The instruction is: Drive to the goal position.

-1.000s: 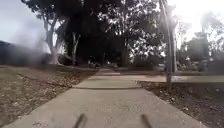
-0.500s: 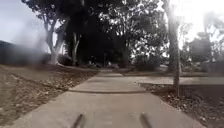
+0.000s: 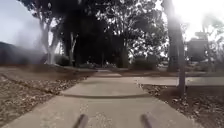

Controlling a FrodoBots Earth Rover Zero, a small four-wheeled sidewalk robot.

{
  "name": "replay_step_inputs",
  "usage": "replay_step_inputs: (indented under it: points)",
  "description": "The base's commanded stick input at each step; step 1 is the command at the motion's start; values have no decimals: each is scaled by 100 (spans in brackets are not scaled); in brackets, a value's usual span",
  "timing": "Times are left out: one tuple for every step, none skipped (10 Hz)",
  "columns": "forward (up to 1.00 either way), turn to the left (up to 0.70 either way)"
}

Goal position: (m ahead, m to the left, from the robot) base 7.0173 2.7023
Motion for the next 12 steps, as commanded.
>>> replay_step_inputs:
  points:
    - [70,0]
    - [70,0]
    - [70,0]
    - [70,0]
    - [70,0]
    - [70,0]
    - [70,0]
    - [70,0]
    - [70,0]
    - [70,0]
    - [70,0]
    - [70,0]
